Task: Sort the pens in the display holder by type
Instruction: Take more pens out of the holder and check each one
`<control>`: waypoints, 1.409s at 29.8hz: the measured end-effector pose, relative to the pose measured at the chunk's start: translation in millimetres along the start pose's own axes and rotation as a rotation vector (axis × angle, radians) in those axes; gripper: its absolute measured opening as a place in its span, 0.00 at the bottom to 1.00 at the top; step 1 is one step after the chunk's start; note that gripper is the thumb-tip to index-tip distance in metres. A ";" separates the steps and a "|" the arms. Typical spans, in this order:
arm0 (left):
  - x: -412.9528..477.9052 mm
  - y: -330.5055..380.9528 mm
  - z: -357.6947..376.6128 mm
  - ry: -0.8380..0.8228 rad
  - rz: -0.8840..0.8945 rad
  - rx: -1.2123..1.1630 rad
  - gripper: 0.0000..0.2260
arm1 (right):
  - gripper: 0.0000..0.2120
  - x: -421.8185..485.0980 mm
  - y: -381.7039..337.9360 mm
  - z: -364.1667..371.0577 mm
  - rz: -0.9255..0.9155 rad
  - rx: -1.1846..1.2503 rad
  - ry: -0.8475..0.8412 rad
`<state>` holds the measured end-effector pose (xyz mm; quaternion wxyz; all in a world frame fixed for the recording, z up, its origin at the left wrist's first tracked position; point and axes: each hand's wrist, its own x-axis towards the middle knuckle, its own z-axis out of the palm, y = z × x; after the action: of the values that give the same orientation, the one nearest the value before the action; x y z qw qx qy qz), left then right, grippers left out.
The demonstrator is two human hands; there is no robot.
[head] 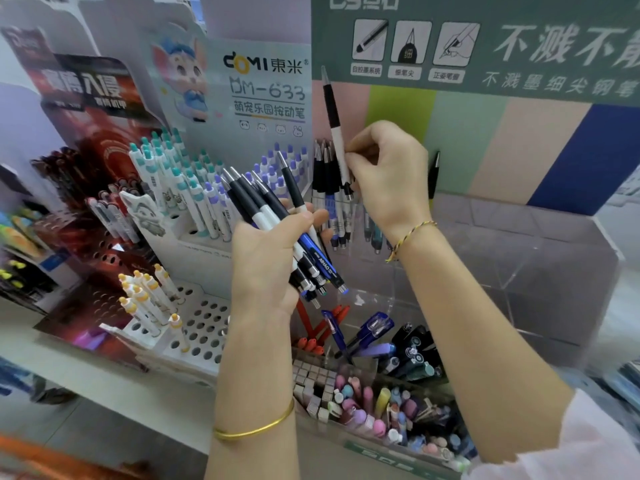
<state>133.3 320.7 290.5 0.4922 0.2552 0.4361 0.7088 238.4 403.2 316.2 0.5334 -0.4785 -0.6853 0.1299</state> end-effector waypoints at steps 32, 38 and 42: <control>0.4 2.9 -8.9 -0.096 -0.066 -0.129 0.09 | 0.06 7.5 -25.5 -0.4 -0.147 0.069 0.181; -2.6 4.0 -9.3 -0.216 -0.052 -0.100 0.07 | 0.13 -0.2 -11.6 14.9 -0.002 -0.361 -0.134; -5.1 2.6 -7.8 -0.295 -0.065 -0.078 0.12 | 0.15 -3.6 -8.2 12.0 0.013 -0.355 -0.164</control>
<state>127.8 312.8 289.3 0.5832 0.3231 0.3391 0.6637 223.8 400.2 314.9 0.3822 -0.5574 -0.7354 0.0490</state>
